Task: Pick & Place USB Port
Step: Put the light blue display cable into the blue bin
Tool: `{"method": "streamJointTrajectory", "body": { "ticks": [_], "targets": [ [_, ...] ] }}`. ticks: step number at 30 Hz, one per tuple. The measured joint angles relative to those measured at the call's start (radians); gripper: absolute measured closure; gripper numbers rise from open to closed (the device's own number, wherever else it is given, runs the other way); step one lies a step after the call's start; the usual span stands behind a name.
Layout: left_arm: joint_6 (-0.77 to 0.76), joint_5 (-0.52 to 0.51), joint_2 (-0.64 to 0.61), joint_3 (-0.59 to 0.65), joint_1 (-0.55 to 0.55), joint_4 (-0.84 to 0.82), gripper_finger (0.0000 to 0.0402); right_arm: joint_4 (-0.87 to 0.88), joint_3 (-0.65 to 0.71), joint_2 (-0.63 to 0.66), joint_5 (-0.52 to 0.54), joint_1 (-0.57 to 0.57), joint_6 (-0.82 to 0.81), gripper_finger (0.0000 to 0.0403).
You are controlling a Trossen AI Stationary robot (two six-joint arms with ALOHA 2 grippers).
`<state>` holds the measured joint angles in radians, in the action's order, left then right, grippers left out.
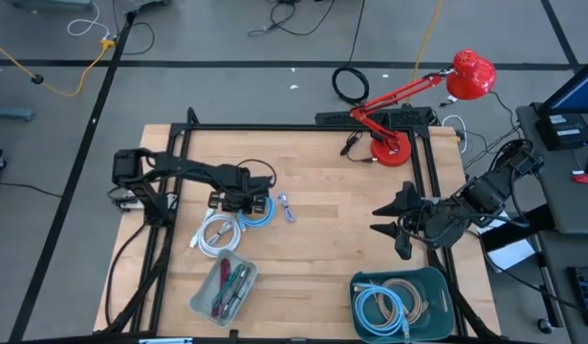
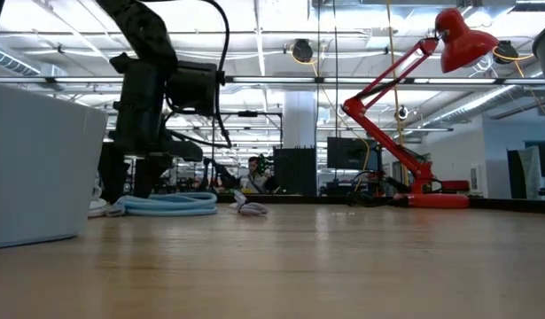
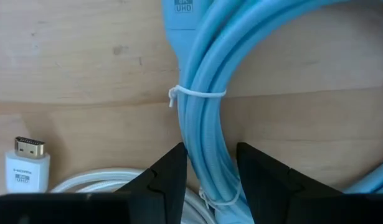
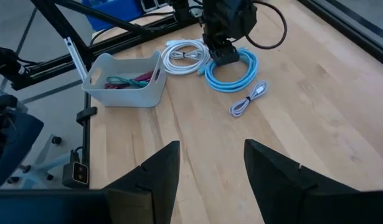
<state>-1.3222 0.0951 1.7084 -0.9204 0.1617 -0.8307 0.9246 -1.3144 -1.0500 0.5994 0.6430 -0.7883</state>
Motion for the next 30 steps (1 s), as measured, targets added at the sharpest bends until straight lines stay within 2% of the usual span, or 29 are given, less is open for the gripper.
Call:
{"method": "streamJointTrajectory", "body": {
  "ticks": [3,5,9,14,17,22,26,30],
  "targets": [
    [-0.002,-0.033,0.0,0.008,-0.005,0.049,0.026,-0.008,0.0,0.0,0.001,0.0,0.013,0.0232],
    [-0.019,-0.041,0.001,0.01,-0.006,0.068,0.0274,-0.017,0.0,0.0,0.001,0.0,0.02,0.0232],
    [-0.023,-0.042,0.002,0.011,-0.006,0.109,0.0365,-0.023,0.0,0.0,0.001,0.0,0.023,0.0232],
    [0.015,-0.042,-0.017,-0.023,-0.016,0.1,0.0365,-0.023,0.0,0.0,0.001,0.0,0.018,0.0232],
    [0.023,-0.084,-0.075,-0.083,-0.042,0.026,0.0365,-0.022,0.0,0.0,0.002,-0.001,-0.001,0.0232],
    [0.017,-0.22,-0.197,-0.221,-0.094,-0.156,0.0365,-0.021,0.0,0.0,0.002,-0.026,-0.036,0.0232],
    [0.041,-0.339,-0.283,-0.362,-0.165,-0.116,0.0365,-0.026,0.0,0.0,0.002,-0.06,-0.045,0.0229],
    [0.057,-0.448,-0.285,-0.501,-0.238,-0.079,0.0365,-0.045,0.0,-0.016,-0.001,-0.124,-0.044,0.0214]
  ]
}}
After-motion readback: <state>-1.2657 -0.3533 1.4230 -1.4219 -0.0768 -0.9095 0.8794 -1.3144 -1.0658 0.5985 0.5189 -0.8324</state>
